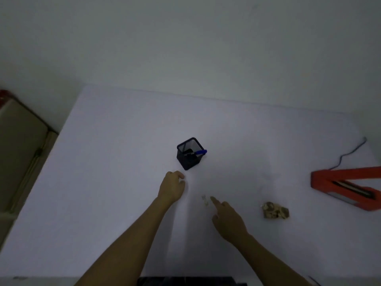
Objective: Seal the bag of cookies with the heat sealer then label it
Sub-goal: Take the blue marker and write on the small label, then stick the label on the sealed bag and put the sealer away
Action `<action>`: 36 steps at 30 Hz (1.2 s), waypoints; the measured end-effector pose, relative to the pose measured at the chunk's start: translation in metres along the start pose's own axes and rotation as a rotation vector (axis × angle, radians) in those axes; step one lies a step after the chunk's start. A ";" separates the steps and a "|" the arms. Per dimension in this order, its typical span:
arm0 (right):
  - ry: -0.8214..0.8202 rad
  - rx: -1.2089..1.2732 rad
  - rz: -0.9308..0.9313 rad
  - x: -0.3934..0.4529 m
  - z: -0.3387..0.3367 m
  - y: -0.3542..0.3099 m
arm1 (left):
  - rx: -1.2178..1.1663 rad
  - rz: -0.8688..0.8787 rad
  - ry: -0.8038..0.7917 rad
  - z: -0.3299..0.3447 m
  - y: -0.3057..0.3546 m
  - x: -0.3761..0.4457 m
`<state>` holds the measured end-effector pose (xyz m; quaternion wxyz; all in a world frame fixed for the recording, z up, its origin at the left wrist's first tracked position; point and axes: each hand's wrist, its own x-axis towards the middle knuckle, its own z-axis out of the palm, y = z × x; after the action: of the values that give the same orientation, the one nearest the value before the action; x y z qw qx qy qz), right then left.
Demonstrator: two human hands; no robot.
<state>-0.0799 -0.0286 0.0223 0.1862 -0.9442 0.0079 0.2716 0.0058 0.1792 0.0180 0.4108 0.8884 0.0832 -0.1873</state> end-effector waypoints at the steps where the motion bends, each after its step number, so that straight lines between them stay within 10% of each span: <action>1: -0.009 -0.023 -0.001 -0.003 0.009 0.003 | 0.017 0.013 -0.027 0.008 0.000 0.000; 24: -0.083 -0.134 0.019 -0.020 0.038 -0.001 | 0.703 0.384 -0.259 0.082 0.024 -0.005; 36: -0.059 -0.158 0.008 -0.020 0.039 -0.001 | 0.344 0.251 -0.347 0.076 0.027 0.002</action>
<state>-0.1163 -0.0153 0.0025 0.1102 -0.9475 -0.0153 0.2997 -0.0045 0.1043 -0.0087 0.2821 0.9030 -0.1322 -0.2958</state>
